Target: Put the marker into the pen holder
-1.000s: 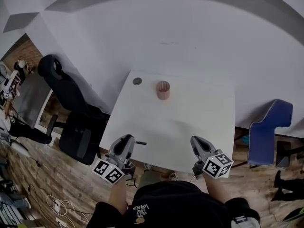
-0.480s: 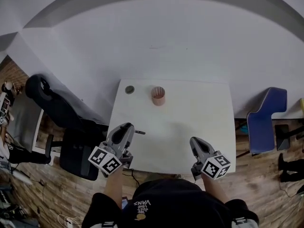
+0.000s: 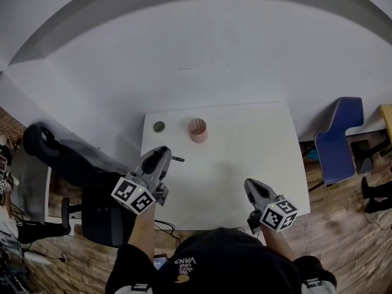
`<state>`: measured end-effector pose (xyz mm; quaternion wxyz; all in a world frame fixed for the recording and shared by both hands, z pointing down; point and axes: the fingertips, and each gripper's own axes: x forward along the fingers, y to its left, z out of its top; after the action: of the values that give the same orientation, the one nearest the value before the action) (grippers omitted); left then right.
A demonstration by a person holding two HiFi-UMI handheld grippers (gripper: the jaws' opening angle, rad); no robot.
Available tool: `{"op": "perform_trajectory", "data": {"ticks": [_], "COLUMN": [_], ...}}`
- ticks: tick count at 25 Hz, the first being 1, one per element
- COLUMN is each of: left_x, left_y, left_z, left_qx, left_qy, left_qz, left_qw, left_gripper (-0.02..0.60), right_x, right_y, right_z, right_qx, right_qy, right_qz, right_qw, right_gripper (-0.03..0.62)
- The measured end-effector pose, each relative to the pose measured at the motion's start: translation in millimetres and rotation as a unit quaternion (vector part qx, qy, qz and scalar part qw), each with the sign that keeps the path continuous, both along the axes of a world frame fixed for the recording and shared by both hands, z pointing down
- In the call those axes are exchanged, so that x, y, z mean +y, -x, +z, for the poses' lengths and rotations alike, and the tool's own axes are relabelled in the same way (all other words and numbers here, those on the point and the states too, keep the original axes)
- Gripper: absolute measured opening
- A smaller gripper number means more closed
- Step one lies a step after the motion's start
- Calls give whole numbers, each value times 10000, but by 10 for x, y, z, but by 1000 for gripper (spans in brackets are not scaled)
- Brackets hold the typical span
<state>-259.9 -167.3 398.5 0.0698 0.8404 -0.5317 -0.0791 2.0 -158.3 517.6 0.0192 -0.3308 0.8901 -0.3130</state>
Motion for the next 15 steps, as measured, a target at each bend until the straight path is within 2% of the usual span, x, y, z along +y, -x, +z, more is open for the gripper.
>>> {"op": "perform_trajectory", "data": {"ticks": [8, 15], "left_x": [-543, -1012], "left_y": [105, 142], "left_z": [8, 148], "left_qx": [-259, -331], "left_qy": [54, 79], "left_qz": [310, 561], "left_qw": [9992, 9978], "left_gripper": [89, 89], "right_x": [-56, -82], "right_y": [0, -28], "right_z": [16, 115], "right_qx": [42, 79], "right_qy": [100, 303], "right_qz": [273, 582], "right_qw": [9996, 9978], "right_gripper": [1, 0]}}
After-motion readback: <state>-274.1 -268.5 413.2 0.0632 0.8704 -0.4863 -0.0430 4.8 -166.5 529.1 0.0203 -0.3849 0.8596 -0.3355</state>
